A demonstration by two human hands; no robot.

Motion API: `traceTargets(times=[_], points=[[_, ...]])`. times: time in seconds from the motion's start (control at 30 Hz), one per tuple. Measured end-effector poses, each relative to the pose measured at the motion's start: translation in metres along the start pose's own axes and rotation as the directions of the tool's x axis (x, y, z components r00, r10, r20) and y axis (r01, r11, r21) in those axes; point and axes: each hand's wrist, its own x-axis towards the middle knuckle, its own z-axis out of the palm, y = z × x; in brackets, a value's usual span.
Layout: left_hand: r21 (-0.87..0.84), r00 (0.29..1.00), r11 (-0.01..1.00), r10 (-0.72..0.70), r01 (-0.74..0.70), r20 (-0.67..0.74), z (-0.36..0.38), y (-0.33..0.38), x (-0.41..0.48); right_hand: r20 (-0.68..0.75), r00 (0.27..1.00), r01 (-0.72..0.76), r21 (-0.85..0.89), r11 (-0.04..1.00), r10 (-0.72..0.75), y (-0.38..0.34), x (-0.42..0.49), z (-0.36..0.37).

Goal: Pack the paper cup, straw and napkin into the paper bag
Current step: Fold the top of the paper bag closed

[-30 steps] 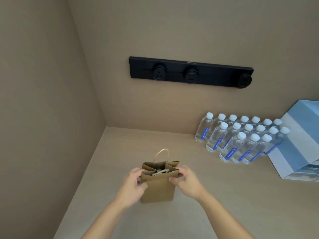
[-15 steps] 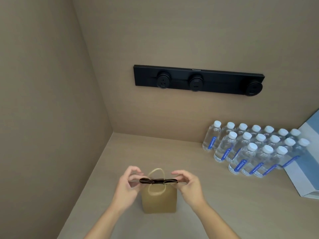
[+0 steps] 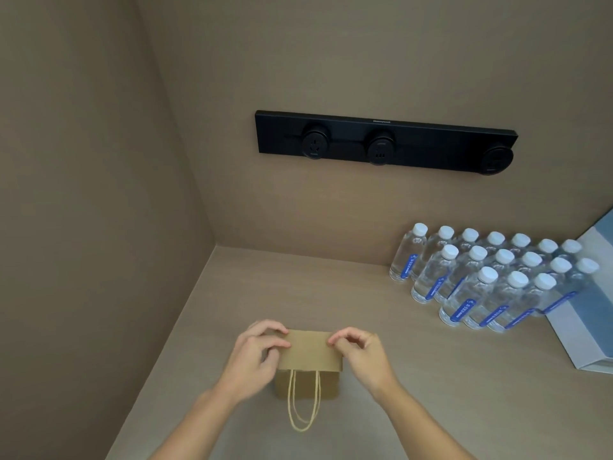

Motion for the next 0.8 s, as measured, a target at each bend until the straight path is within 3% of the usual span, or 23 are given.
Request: traceTargets(times=[0.2, 0.33, 0.47, 0.63, 0.8], points=[[-0.017, 0.997, 0.999, 0.049, -0.048, 0.057, 0.009, 0.001, 0.007, 0.056, 0.98, 0.196, -0.398, 0.896, -0.19, -0.005, 0.001, 0.016], [0.027, 0.995, 0.999, 0.039, -0.042, 0.091, 0.011, 0.001, 0.015, 0.121, 0.953, 0.298, -0.533, 0.792, -0.277, -0.009, 0.004, 0.025], [0.031, 0.995, 0.999, 0.007, -0.01, 0.096, 0.008, -0.004, 0.019, 0.13, 0.947, 0.316, -0.534, 0.784, -0.293, -0.012, 0.005, 0.031], [0.063, 0.99, 0.997, -0.061, 0.054, 0.13, -0.005, -0.018, 0.022, 0.019, 0.979, 0.187, -0.467, 0.864, -0.202, -0.007, 0.011, 0.007], [-0.057, 0.98, 0.981, -0.182, 0.187, 0.084, -0.007, -0.02, 0.025, -0.019, 0.988, 0.129, -0.422, 0.898, -0.15, -0.003, 0.014, -0.004]])
